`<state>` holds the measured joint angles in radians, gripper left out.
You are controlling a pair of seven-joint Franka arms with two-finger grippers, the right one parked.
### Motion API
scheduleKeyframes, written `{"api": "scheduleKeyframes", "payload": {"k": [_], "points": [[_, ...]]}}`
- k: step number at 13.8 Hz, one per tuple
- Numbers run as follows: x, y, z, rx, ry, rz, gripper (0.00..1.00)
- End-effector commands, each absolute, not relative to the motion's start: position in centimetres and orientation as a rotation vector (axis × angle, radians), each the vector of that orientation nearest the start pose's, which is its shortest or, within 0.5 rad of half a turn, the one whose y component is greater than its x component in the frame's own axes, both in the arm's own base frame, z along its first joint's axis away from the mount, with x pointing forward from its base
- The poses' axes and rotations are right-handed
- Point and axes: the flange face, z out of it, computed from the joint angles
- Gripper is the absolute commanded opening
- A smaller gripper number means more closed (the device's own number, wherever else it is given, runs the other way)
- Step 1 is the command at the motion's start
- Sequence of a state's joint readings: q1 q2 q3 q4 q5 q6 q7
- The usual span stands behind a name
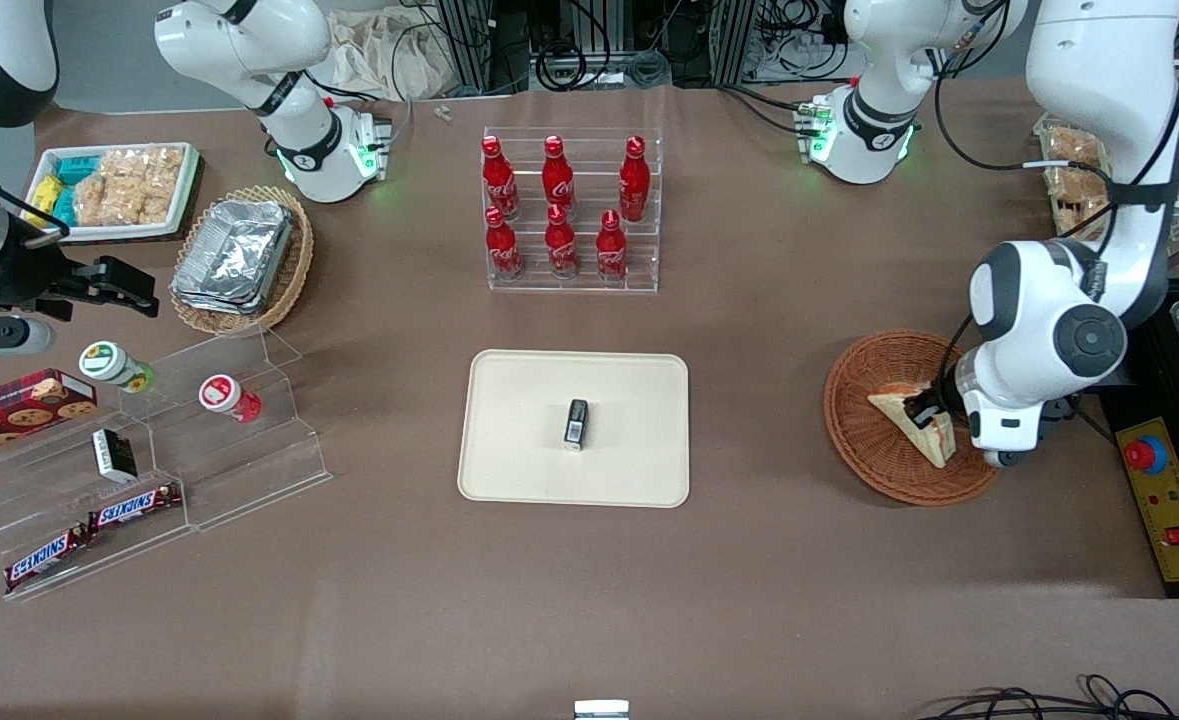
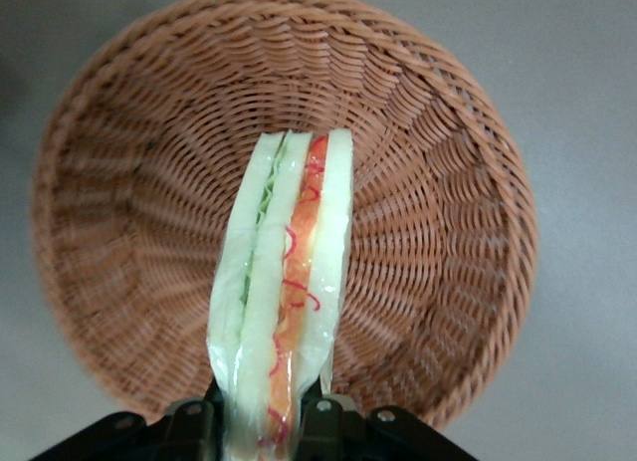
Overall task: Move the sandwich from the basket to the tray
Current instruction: 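Lift the sandwich up out of the basket with the left gripper, then carry the sandwich over the cream tray beside the black box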
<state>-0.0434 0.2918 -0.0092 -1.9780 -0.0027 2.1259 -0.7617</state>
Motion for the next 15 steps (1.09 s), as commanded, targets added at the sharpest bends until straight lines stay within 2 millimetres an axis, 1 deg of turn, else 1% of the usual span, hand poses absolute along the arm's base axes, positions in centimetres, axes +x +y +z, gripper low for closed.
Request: {"api": "scheduleKeyframes", "payload": {"k": [1,3,4,5,6,7,9,11,12,13,14,15], "points": [[60.4,-3.2,39.6,-2.88,-1.053,0.233,0.0],[61.2,-3.5,45.6,-2.898,-0.968,0.295,0.0],[61.3,-3.9,47.7,-2.913,-0.921,0.306,0.0],[61.1,-5.1,48.9,-2.94,-0.857,0.313,0.0],[60.9,-7.0,49.1,-2.97,-0.791,0.322,0.0],[60.8,-8.4,49.0,-2.983,-0.753,0.323,0.0],[60.6,-10.3,49.5,-3.008,-0.701,0.308,0.0],[59.7,-14.2,50.2,-3.049,-0.539,0.288,0.0],[59.3,-15.8,50.2,-3.065,-0.472,0.292,0.0],[58.9,-17.6,50.2,-3.07,-0.448,0.293,0.0],[58.2,-19.6,50.1,-3.081,-0.39,0.296,0.0],[57.8,-21.0,50.0,-3.09,-0.351,0.307,0.0]]}}
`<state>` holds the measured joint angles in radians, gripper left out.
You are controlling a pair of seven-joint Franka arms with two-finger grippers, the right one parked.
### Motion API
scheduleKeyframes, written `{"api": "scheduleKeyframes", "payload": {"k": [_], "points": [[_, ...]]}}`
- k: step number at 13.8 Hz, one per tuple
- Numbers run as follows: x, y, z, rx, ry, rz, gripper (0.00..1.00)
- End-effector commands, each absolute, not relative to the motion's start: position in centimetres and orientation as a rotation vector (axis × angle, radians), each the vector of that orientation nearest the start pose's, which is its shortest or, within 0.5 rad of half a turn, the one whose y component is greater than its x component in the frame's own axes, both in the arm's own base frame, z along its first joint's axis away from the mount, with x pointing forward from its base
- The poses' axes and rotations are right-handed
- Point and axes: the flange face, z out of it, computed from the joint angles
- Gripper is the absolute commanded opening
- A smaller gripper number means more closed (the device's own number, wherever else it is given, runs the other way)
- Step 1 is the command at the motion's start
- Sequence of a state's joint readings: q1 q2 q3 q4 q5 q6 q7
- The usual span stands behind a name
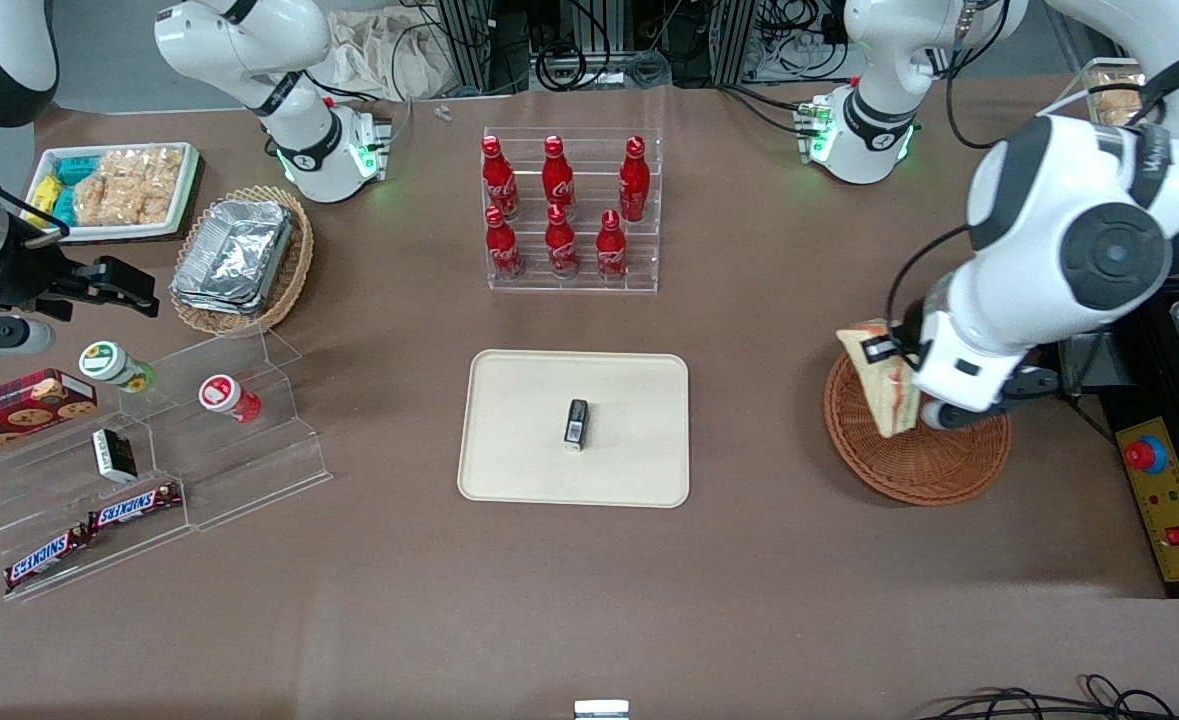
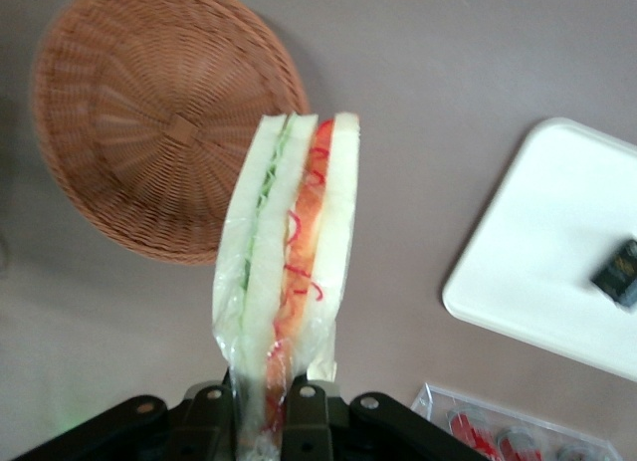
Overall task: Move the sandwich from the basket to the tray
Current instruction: 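Carry the sandwich over the cream tray beside the black box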
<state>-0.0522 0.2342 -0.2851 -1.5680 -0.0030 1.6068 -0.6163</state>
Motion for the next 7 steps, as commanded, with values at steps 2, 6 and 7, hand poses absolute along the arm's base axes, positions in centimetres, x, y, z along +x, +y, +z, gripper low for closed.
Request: {"api": "scheduleKeyframes", "payload": {"k": [2,6,7], "points": [[56.9,-24.6,49.6,-3.125,-0.247,0.285,0.0],[56.1,-32.3,44.5,-3.135,-0.025,0.222,0.0],[56.3,-33.4,43.0,-3.142,-0.015,0.213,0.0]]}}
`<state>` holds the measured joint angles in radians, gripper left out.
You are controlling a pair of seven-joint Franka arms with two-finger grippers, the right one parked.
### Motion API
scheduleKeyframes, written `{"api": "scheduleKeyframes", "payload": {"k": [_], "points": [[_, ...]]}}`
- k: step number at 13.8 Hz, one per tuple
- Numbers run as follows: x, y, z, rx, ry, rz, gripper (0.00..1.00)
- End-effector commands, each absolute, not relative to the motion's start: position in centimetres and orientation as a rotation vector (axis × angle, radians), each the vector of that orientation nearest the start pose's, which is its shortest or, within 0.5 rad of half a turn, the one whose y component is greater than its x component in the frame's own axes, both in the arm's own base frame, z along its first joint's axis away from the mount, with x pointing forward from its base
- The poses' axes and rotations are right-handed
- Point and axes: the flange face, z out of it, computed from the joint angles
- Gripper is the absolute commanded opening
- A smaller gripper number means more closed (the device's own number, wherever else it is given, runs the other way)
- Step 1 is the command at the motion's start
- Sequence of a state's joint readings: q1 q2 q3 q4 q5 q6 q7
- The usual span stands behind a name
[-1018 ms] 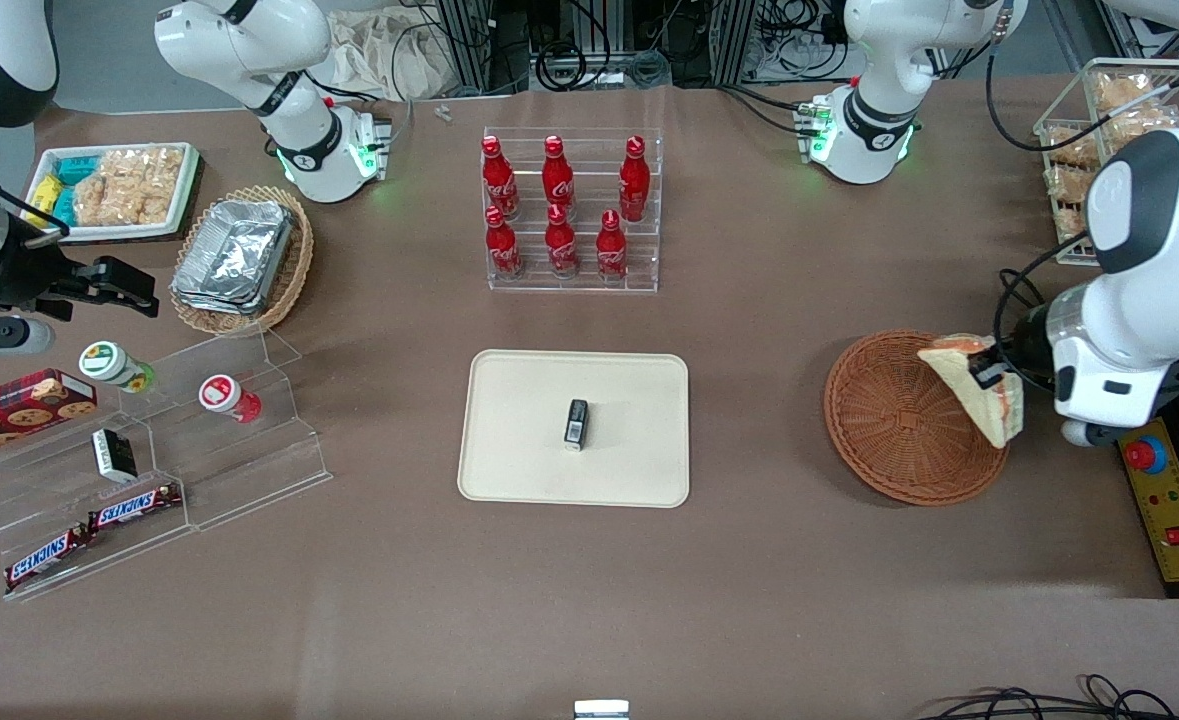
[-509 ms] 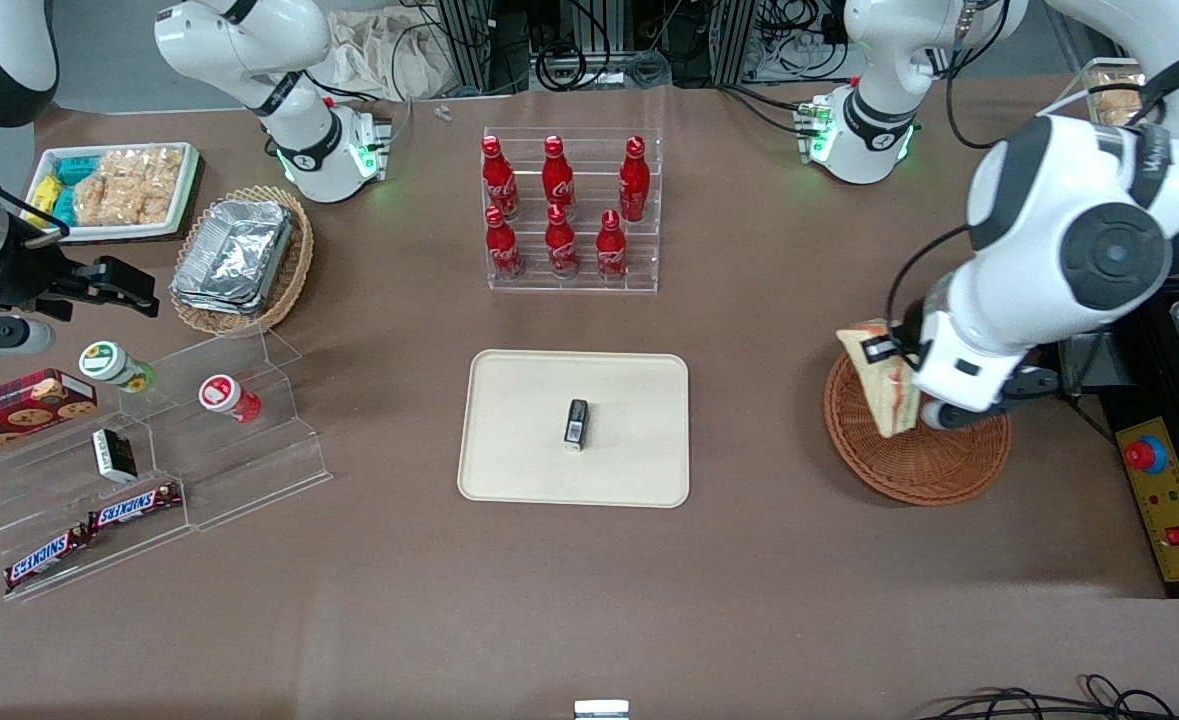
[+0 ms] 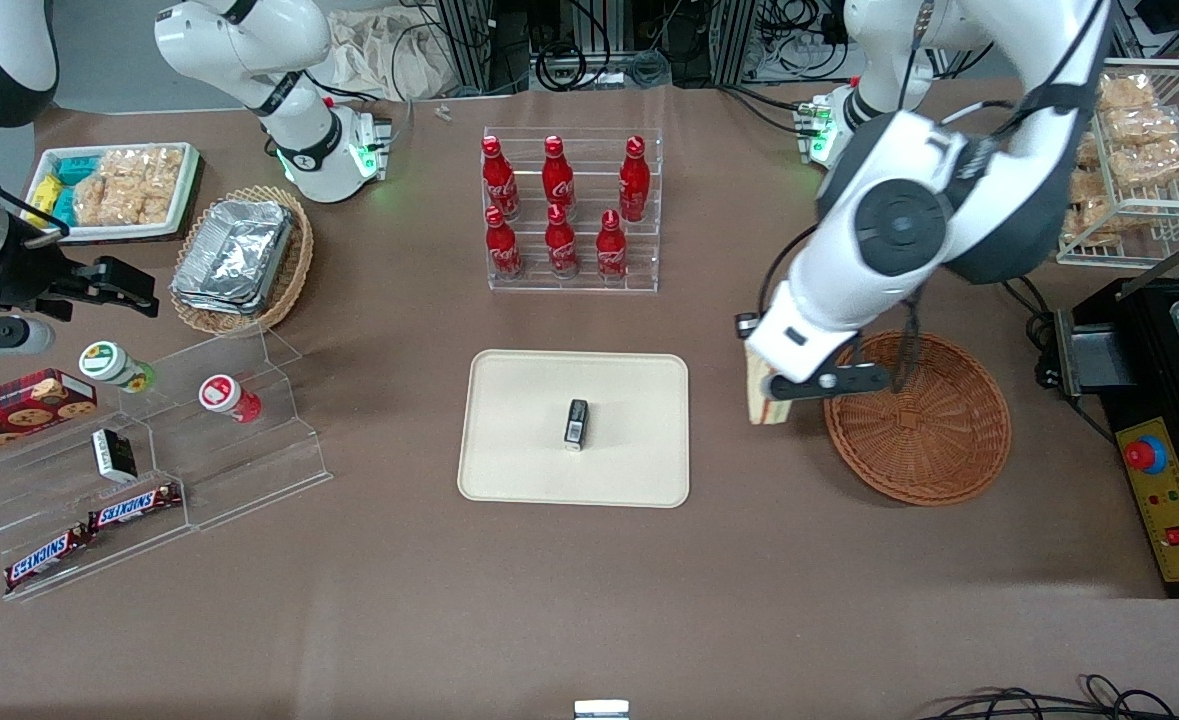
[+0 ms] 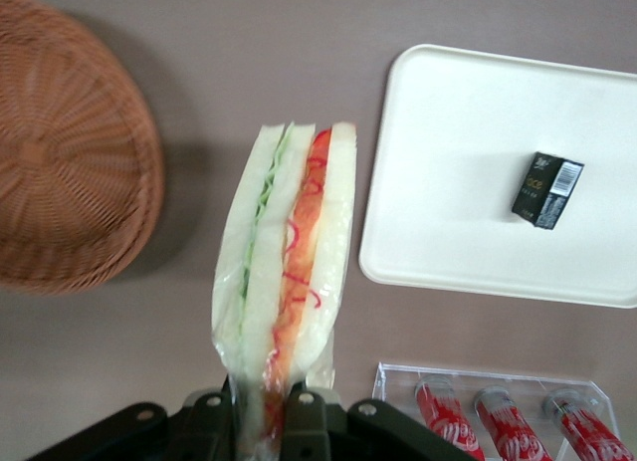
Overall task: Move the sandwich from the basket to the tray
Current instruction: 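Carry the sandwich over the cream tray beside the black box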
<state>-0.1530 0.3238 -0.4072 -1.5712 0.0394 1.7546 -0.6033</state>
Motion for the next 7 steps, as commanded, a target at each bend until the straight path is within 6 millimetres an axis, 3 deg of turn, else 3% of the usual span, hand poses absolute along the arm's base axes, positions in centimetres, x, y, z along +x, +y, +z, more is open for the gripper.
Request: {"api": "scheduleKeyframes", "payload": {"k": [1,2,5,7], "points": [[56.7,-34.1,41.5,-3.163,-0.017,0.215,0.0],[57.3,-34.6,39.6,-3.185,-0.053,0.228,0.0],[57.0,-38.4,34.8,-3.205,-0.128,0.171,0.0],[57.0,-38.6,32.3,-3.178,-0.129,0.196,0.0]]}}
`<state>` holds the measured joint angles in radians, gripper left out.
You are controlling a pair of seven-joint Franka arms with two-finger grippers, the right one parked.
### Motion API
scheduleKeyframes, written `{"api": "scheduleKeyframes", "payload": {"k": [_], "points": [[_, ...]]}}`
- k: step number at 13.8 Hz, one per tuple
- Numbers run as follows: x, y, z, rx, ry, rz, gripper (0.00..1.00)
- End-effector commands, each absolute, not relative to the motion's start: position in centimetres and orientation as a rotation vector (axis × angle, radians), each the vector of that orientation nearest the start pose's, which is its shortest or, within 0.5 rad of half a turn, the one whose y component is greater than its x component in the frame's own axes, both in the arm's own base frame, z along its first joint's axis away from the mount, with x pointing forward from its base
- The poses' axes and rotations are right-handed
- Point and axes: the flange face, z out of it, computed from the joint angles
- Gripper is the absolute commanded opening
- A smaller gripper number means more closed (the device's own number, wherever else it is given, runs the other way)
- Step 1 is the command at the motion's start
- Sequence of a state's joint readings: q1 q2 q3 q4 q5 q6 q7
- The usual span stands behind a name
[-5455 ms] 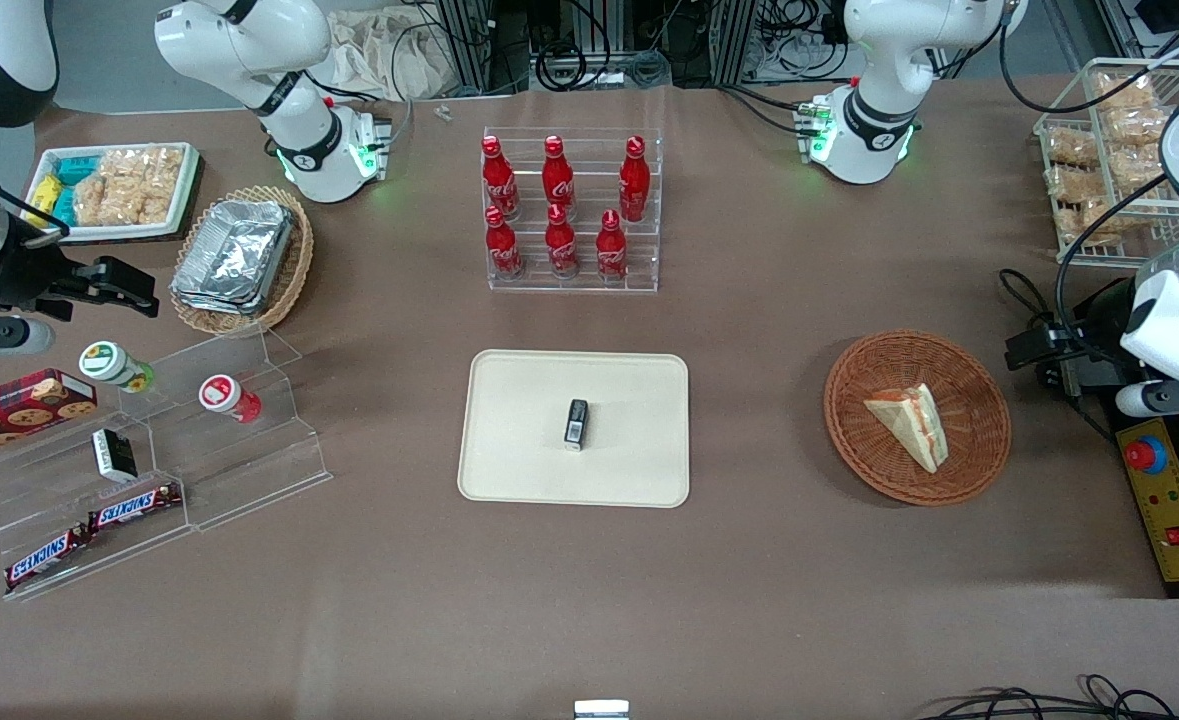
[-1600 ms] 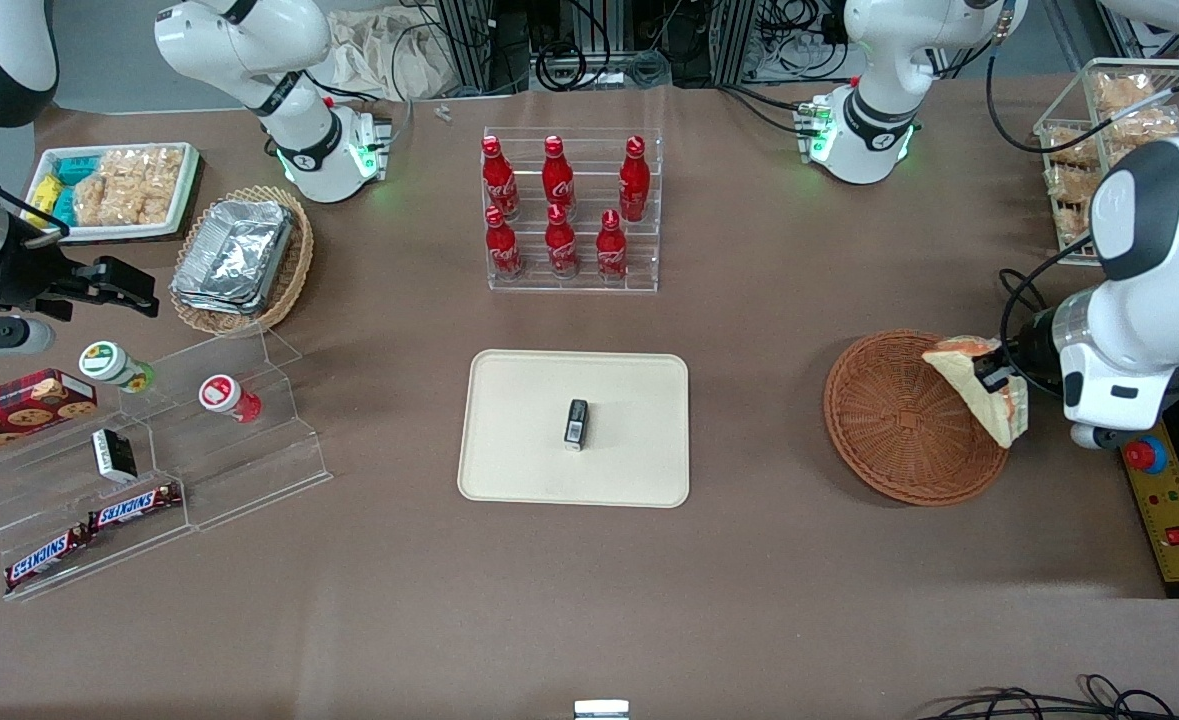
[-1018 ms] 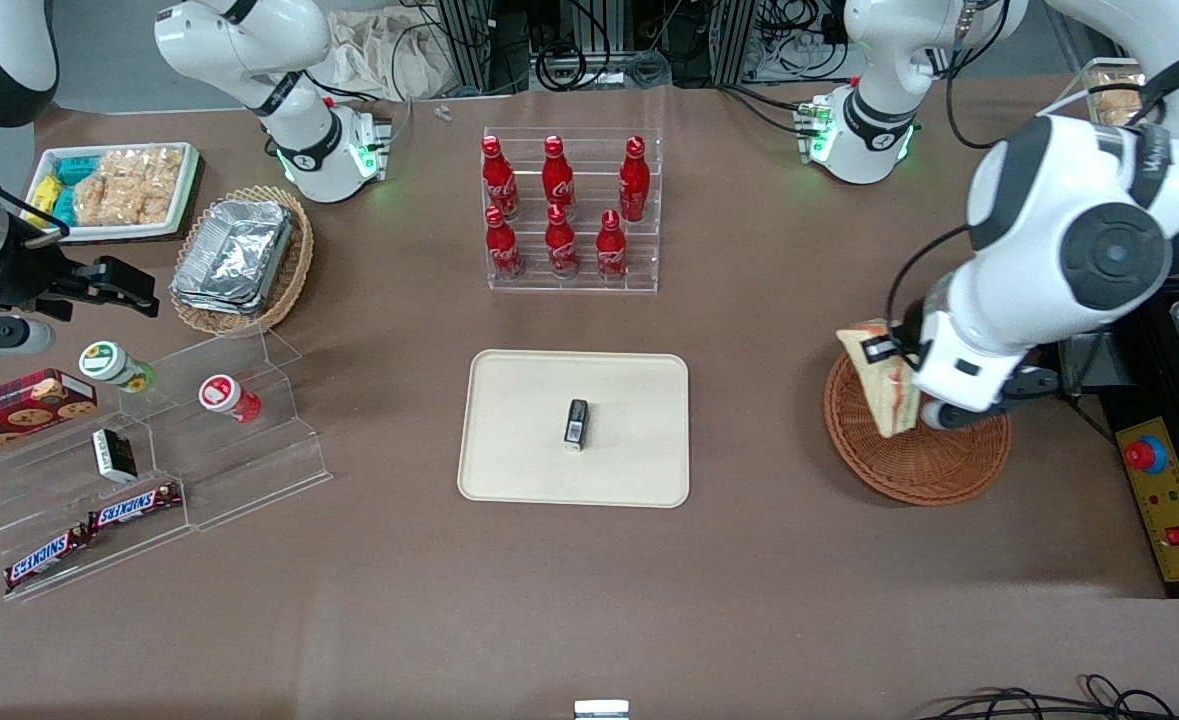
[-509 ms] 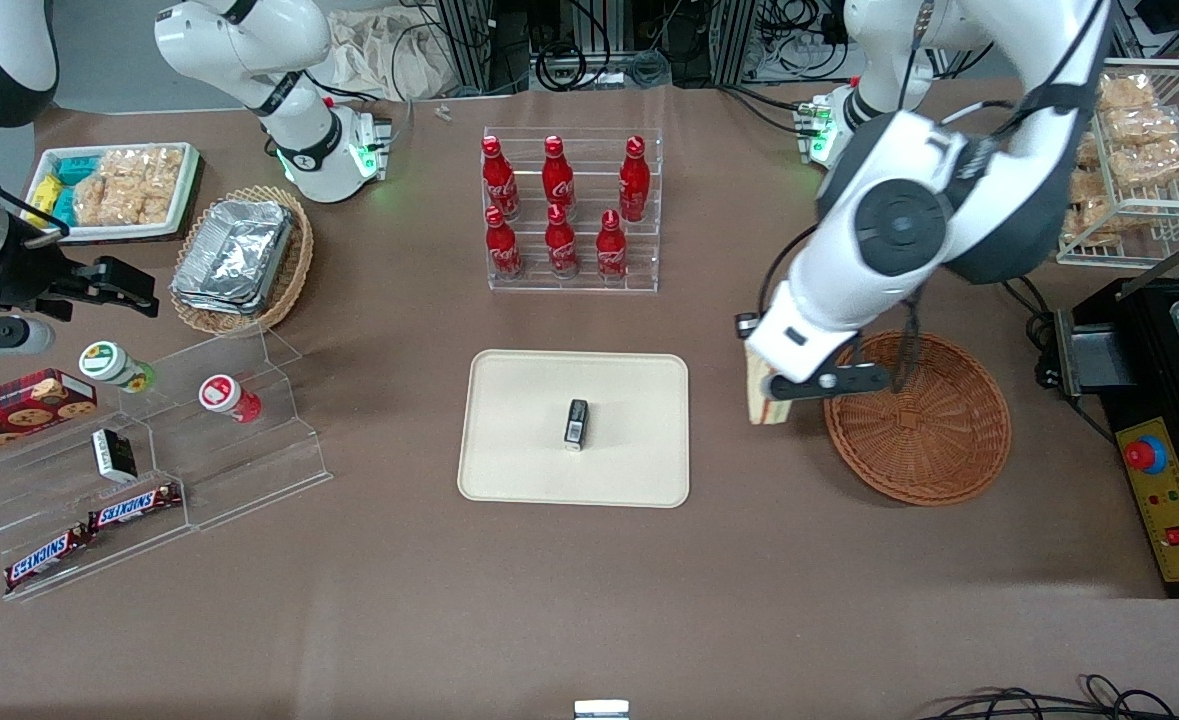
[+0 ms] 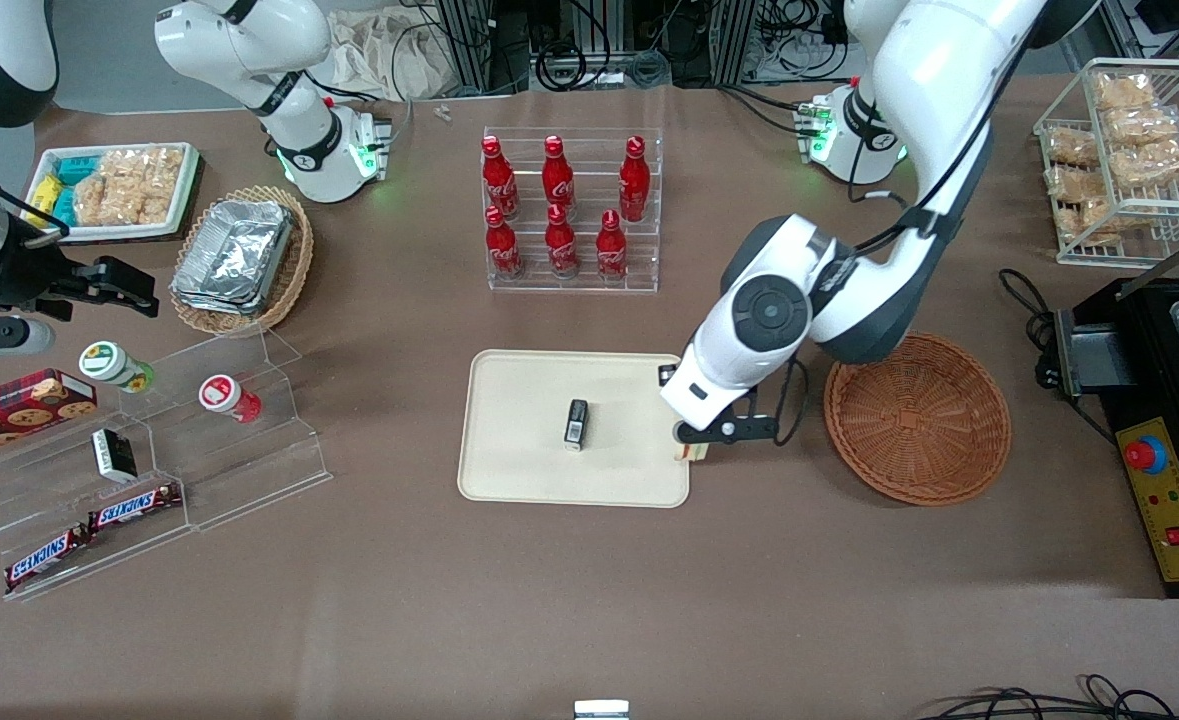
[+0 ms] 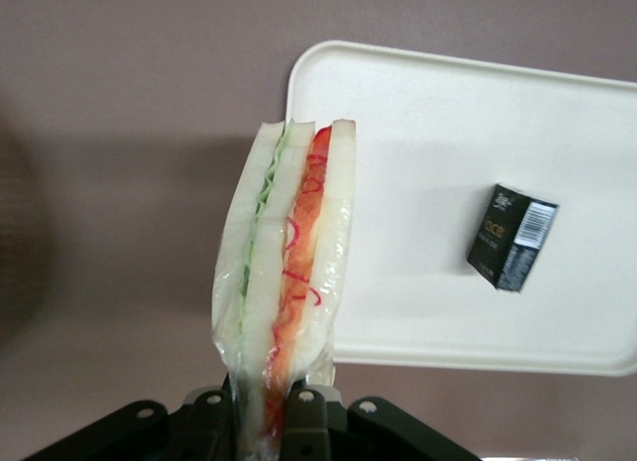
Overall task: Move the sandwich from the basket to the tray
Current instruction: 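Carry the sandwich over the cream tray beside the black box, then lower the sandwich onto the tray and open the left gripper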
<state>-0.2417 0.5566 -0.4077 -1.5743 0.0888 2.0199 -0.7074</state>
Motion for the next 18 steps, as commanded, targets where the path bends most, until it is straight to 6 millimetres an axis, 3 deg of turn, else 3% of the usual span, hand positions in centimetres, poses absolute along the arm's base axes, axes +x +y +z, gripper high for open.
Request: {"api": "scheduleKeyframes", "payload": {"k": [1,4,6,18], "points": [[56.9,-38.8,31.4,-3.176,-0.123,0.212,0.0],[56.8,-38.9,28.1,-3.144,-0.088,0.249,0.0],[56.9,-38.9,26.9,-3.145,-0.083,0.243,0.0],[56.9,-40.4,25.7,-3.201,-0.082,0.183,0.0]]}}
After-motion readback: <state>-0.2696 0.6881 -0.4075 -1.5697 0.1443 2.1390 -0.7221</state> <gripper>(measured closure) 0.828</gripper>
